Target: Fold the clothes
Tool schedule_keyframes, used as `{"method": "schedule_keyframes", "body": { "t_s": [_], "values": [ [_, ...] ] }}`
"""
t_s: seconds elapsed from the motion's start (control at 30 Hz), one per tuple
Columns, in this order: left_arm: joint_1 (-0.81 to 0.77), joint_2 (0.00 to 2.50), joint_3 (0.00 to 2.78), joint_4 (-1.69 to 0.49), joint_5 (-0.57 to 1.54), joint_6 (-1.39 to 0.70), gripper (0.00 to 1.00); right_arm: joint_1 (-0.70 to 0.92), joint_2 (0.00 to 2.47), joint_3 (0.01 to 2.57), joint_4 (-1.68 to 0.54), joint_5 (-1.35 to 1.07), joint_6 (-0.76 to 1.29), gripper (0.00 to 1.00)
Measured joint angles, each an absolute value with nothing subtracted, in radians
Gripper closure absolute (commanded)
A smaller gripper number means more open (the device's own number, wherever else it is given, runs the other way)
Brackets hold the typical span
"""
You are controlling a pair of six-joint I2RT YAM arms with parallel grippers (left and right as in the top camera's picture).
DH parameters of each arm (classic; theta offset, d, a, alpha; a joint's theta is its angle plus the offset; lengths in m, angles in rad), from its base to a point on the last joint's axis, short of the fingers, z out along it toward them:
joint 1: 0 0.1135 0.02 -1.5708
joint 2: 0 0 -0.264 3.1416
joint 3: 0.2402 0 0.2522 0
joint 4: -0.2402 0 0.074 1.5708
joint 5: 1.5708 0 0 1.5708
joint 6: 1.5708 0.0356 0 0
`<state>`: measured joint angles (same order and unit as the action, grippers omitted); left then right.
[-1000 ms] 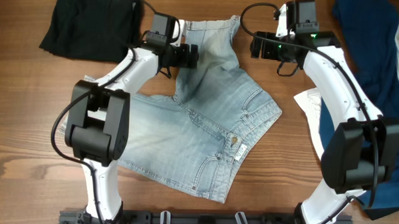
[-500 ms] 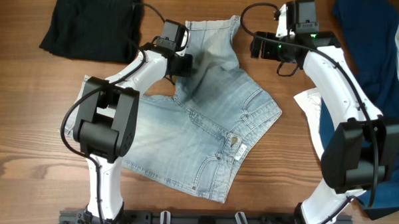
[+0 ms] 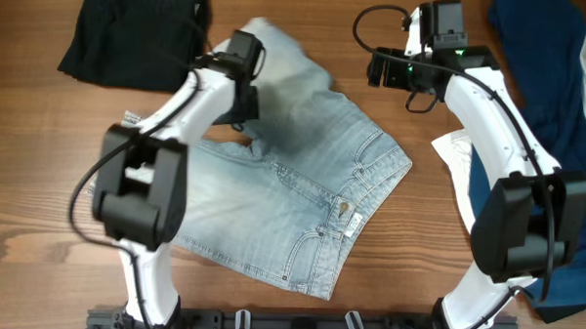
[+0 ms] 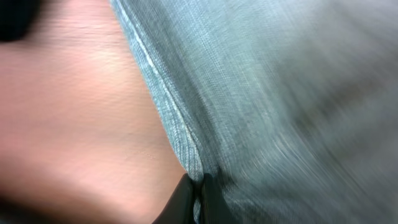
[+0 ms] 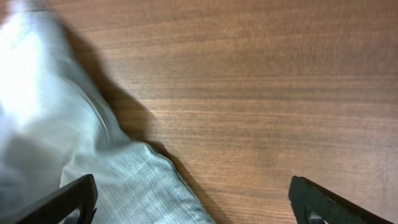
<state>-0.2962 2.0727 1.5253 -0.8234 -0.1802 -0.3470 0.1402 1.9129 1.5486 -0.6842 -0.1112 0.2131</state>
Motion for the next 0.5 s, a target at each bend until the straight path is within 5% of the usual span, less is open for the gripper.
{"method": "schedule_keyframes", "body": {
  "t_s": [0.07, 0.1, 0.2, 0.23, 0.5],
  "values": [
    [-0.276, 2.011, 1.525, -0.918, -0.2, -0.366, 0.96, 0.14, 1.921, 1.546, -0.704, -0.113, 0.217, 0.0],
    [-0.27, 1.991, 1.526, -0.951, -0.204, -0.37, 0.87, 0.14, 1.925, 1.546, -0.715, -0.118, 0.218, 0.0],
    [-0.256, 1.937, 1.527, -1.075, -0.221, -0.382, 0.13, 0.14, 1.932, 1.545, -0.767, -0.134, 0.22, 0.0],
    [-0.255, 1.932, 1.528, -1.099, -0.224, -0.384, 0.0, 0.14, 1.933, 1.545, -0.795, -0.137, 0.221, 0.0],
    [-0.253, 1.931, 1.528, -1.145, -0.239, -0.388, 0.0, 0.14, 1.933, 1.531, -0.936, -0.179, 0.169, 0.0]
  ]
}}
